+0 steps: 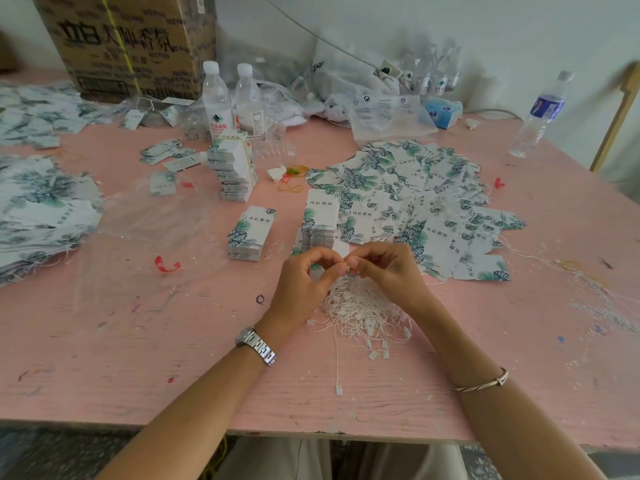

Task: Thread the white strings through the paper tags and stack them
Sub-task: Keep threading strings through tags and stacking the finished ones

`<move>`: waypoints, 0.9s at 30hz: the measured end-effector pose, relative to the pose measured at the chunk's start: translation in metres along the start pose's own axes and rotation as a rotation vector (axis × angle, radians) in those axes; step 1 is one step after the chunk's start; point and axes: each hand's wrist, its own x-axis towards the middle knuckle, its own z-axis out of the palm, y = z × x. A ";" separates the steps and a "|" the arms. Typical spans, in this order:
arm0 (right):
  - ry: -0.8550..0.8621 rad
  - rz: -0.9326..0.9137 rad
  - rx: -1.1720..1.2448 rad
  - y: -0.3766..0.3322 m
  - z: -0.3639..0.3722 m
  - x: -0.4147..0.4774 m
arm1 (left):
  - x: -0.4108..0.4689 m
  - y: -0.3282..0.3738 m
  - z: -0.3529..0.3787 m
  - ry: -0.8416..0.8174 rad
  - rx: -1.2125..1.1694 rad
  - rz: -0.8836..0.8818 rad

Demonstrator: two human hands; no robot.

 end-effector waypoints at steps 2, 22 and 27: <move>-0.004 -0.011 -0.011 0.000 0.001 -0.001 | -0.001 -0.001 0.000 0.005 0.012 0.015; 0.005 0.036 0.149 0.002 0.002 -0.001 | -0.001 0.009 -0.001 0.187 0.095 0.023; 0.029 0.119 0.348 -0.001 0.000 0.000 | 0.003 0.011 -0.005 0.219 0.135 0.089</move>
